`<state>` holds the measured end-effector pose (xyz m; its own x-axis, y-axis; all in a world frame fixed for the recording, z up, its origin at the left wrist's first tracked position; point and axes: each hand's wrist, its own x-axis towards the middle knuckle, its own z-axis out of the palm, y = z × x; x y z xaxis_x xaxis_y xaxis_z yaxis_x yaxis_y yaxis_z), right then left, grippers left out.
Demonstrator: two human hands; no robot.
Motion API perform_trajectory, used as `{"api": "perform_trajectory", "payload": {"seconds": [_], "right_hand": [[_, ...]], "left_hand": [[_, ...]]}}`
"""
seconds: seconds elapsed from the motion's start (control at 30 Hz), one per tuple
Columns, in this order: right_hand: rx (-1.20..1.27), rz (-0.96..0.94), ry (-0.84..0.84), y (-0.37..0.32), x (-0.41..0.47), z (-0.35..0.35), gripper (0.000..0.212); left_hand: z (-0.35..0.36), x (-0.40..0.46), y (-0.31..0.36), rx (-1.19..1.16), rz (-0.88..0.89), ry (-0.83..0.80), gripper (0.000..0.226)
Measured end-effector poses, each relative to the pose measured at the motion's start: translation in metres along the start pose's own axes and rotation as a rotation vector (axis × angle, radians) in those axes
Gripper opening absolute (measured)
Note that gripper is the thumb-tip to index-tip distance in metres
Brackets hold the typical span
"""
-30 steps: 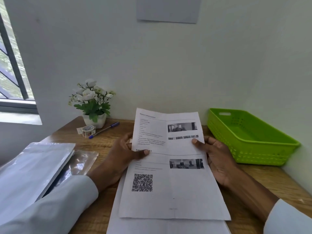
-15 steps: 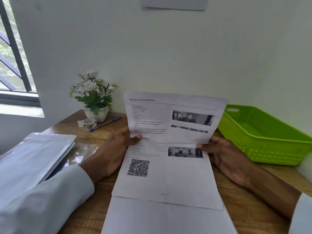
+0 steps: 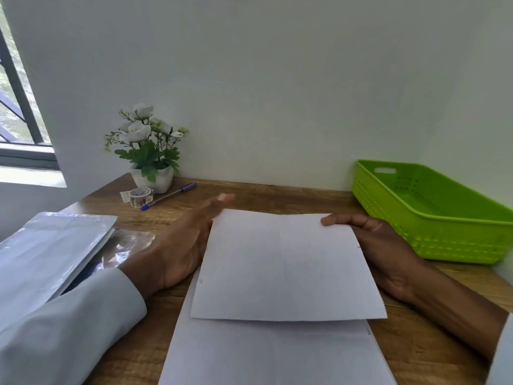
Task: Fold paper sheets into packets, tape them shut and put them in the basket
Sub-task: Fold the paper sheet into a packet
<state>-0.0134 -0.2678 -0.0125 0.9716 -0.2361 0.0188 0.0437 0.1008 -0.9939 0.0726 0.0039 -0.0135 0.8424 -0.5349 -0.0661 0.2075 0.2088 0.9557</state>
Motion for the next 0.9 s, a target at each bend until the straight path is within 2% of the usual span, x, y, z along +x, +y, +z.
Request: {"api": "perform_trajectory", "payload": {"seconds": [0.1, 0.17, 0.33, 0.5, 0.63, 0.73, 0.8, 0.9], "right_hand": [[-0.01, -0.039, 0.042, 0.0, -0.002, 0.001, 0.014], [-0.015, -0.024, 0.05, -0.004, -0.003, -0.001, 0.016], [0.081, 0.008, -0.065, -0.011, -0.002, -0.007, 0.039], [-0.096, -0.048, -0.183, -0.004, -0.01, -0.001, 0.042], [-0.114, -0.083, -0.118, -0.004, -0.009, 0.002, 0.053], [-0.076, -0.09, -0.068, -0.008, -0.006, -0.004, 0.057], [-0.096, -0.067, -0.101, -0.01, -0.006, -0.008, 0.062], [-0.187, -0.019, -0.204, -0.011, -0.009, -0.008, 0.07]], "left_hand": [[0.004, -0.003, -0.002, 0.151, -0.024, -0.101, 0.046], [0.006, -0.003, -0.003, 0.189, -0.014, -0.089, 0.045], [0.0, 0.001, -0.001, 0.093, 0.005, -0.013, 0.062], [0.006, -0.002, 0.003, 0.137, 0.051, -0.048, 0.083], [0.006, -0.004, 0.004, 0.202, 0.032, -0.109, 0.08], [0.005, -0.004, 0.003, 0.241, 0.021, -0.12, 0.064], [0.004, -0.002, 0.001, 0.279, 0.055, -0.081, 0.056], [0.0, 0.001, -0.001, 0.319, 0.131, -0.012, 0.057]]}}
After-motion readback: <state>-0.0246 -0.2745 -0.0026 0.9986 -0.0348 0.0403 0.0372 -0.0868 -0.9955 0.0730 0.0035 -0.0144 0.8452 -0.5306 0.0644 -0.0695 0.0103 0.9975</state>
